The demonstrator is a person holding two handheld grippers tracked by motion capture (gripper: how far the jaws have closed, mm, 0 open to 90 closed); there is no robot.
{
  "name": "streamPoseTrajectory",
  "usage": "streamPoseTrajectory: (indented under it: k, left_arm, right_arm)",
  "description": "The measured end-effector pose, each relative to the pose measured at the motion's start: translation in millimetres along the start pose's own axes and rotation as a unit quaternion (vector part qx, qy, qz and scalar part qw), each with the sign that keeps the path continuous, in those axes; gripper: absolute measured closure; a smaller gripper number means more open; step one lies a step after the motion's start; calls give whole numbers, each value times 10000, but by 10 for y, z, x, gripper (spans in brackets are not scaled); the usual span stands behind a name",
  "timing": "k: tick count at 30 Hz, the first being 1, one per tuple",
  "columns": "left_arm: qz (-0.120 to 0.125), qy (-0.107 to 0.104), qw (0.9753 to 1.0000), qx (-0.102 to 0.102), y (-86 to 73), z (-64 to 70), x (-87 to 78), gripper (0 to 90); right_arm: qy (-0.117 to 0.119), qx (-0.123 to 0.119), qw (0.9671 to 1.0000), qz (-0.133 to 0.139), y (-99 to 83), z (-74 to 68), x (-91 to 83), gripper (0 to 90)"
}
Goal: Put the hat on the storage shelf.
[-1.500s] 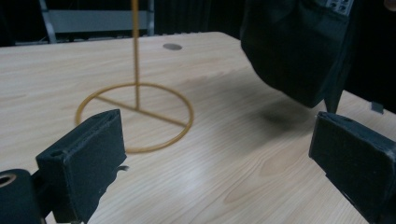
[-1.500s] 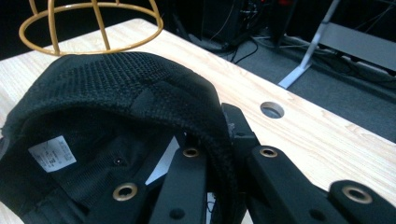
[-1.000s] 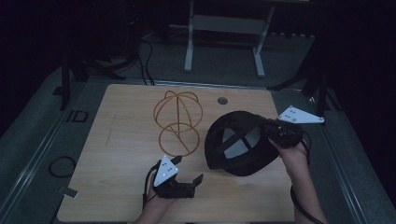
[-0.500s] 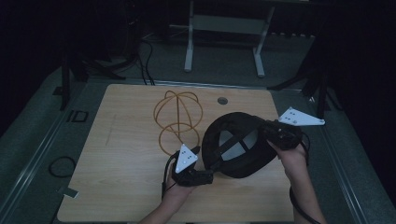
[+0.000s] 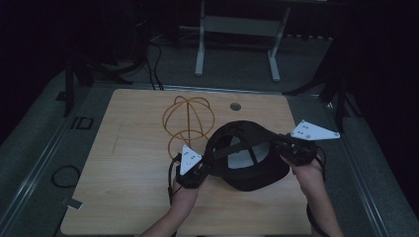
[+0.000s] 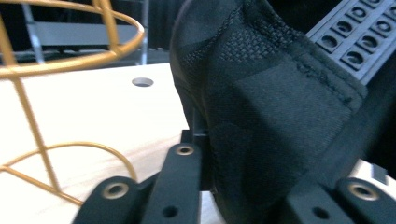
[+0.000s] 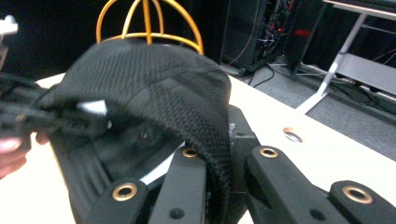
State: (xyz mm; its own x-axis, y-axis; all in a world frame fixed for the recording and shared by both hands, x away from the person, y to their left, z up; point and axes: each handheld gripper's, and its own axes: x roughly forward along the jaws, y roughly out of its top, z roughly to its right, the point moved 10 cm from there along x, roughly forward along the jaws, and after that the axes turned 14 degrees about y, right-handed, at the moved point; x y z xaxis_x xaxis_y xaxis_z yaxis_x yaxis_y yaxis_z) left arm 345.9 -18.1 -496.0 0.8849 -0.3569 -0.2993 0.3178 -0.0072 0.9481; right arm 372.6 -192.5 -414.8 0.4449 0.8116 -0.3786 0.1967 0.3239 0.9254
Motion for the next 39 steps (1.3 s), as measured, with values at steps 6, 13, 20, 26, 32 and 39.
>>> streamPoseTrajectory:
  k: [6, 13, 20, 26, 32, 39]
  left_arm:
    - [153, 155, 9996, 200, 178, -56, -23, 878]
    - [347, 68, 9990, 261, 404, -19, -32, 882]
    - [504, 12, 9974, 509, 567, 88, -17, 883]
    - [598, 46, 9958, 686, 699, 161, 15, 883]
    - [708, -20, 9936, 882, 793, 228, -6, 884]
    - [829, -198, 9918, 956, 886, 296, -60, 884]
  right_arm:
    - [-122, 29, 9998, 144, -54, -108, -78, 874]
    - [-350, 28, 9990, 279, -206, -296, -216, 866]
    - [-370, 363, 9974, 492, -442, -368, -286, 841]
    - [-425, 479, 9965, 542, -640, -391, -259, 834]
    - [-454, 605, 9948, 678, -702, -422, -268, 740]
    - [-269, 619, 9953, 691, -743, -485, -328, 520]
